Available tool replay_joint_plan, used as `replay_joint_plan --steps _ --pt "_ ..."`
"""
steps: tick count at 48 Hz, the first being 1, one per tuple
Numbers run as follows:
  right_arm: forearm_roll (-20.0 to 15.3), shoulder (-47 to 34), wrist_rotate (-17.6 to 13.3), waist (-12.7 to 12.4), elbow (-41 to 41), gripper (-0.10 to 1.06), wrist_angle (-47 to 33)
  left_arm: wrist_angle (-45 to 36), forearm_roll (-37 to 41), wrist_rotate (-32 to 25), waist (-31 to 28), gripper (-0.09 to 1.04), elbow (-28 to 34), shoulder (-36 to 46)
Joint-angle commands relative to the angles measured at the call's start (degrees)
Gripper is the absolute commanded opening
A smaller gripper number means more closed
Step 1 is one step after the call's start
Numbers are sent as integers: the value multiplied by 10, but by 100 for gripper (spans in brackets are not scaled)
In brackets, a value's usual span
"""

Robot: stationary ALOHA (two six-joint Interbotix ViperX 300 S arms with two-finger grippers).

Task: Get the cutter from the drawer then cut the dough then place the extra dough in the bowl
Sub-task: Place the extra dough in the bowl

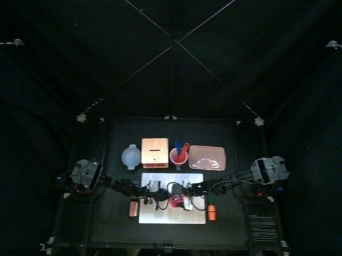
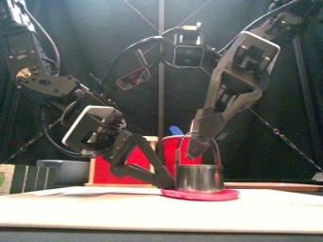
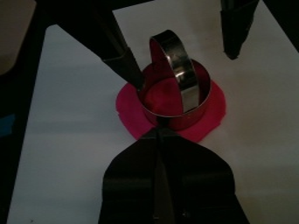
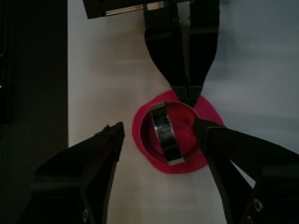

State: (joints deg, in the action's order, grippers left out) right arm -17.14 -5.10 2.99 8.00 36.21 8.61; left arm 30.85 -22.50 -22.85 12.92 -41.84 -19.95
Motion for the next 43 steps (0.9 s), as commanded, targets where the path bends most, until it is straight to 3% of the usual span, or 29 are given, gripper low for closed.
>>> replay_joint_plan --steps 1,11,20,43 --pt "0 7 2 -2 -18 86 8 -1 -6 -1 -2 48 9 2" --pt "1 10 2 -3 -28 65 28 -2 -7 -1 -2 48 9 -2" --pt "15 18 2 -7 -35 52 46 -1 -7 -1 -2 48 8 -4" --pt "68 105 1 -46 -42 50 100 -5 -7 0 -1 48 6 -4"
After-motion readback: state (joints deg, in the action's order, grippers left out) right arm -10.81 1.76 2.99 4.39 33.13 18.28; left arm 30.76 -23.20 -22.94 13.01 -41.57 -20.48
